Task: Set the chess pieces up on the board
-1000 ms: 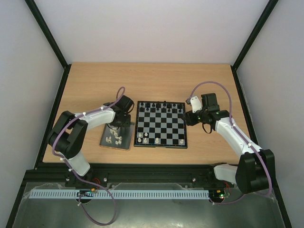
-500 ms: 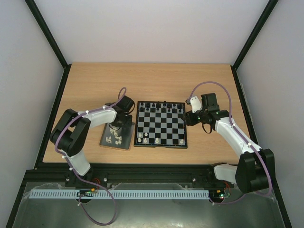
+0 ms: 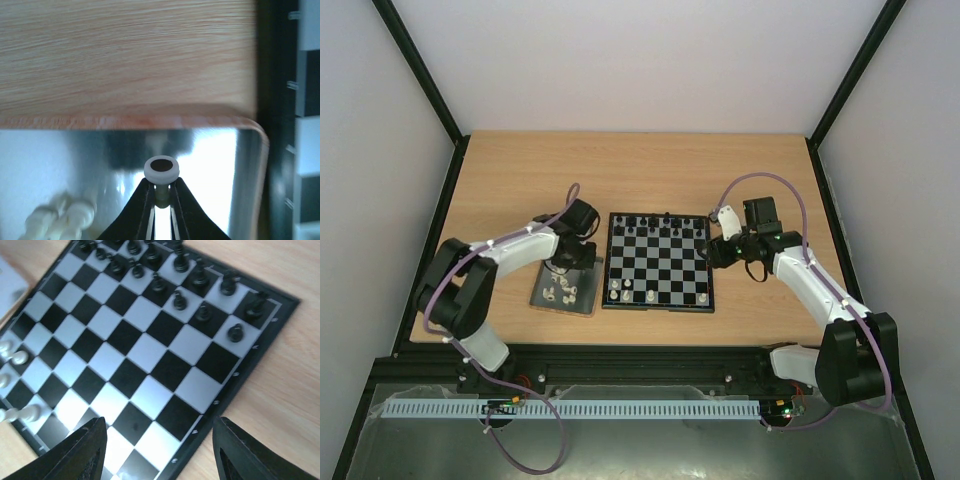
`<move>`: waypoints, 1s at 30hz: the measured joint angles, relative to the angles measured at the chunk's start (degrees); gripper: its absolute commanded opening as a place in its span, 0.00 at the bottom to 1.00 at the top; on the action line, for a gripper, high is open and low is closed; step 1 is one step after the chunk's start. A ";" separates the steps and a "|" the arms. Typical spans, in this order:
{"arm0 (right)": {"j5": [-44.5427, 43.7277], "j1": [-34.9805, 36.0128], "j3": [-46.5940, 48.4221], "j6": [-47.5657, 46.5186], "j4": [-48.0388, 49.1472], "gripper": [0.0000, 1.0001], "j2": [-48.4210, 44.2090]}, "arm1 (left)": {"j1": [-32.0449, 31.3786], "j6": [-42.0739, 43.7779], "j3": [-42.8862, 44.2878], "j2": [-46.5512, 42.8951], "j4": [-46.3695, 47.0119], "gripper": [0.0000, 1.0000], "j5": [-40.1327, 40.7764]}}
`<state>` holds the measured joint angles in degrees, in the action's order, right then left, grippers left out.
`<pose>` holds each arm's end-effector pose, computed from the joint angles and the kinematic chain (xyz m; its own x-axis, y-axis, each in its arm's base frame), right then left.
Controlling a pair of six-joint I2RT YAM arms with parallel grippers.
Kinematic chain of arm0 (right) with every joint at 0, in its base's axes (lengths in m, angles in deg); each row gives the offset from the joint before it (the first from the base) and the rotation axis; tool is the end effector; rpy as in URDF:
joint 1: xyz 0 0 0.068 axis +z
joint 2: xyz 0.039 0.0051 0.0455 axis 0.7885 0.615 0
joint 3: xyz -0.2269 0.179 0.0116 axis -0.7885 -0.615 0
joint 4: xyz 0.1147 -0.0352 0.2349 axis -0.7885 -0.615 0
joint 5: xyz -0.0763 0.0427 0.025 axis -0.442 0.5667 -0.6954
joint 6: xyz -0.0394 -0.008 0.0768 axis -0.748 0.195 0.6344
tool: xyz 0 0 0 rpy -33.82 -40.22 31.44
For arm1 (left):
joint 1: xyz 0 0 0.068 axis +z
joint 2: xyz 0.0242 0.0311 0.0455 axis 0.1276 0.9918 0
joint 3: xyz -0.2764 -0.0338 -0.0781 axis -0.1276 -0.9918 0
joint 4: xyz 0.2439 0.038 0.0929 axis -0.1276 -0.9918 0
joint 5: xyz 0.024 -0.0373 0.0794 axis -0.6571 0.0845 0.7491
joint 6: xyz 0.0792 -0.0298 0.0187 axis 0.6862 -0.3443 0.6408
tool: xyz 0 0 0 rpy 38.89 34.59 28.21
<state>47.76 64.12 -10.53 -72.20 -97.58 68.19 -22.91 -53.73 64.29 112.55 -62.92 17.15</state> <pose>0.2725 0.0847 0.2297 -0.5418 -0.3316 -0.7723 -0.5774 0.8146 0.0554 0.2874 -0.1638 0.1365 -0.9398 0.0761 -0.3333 0.1173 0.9875 -0.1052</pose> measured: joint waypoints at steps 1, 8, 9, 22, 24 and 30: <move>1.29 0.00 0.04 -0.98 -0.57 0.59 0.00 | 0.00 0.44 0.00 -1.33 -0.83 0.02 -0.74; 8.44 2.84 4.74 -12.81 -7.26 0.59 -0.98 | 0.00 4.90 2.78 -9.97 -5.84 0.03 -13.99; 8.46 4.42 6.12 -15.28 -8.07 0.59 -1.22 | 0.00 5.49 3.17 -10.62 -6.08 0.03 -16.81; 0.98 25.33 19.93 -37.73 -16.87 0.59 3.34 | -1.64 8.63 4.24 -13.40 -6.51 0.04 -45.07; -1.25 28.11 21.00 -39.65 -17.53 0.60 4.57 | -2.73 8.68 4.50 -13.97 -6.36 0.04 -47.91; -7.50 34.71 23.80 -43.54 -18.62 0.59 7.50 | -5.20 8.48 5.62 -15.30 -5.79 0.04 -54.42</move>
<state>40.26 98.83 13.27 -115.74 -116.20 75.68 -28.11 -45.25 69.91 97.25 -68.71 -37.28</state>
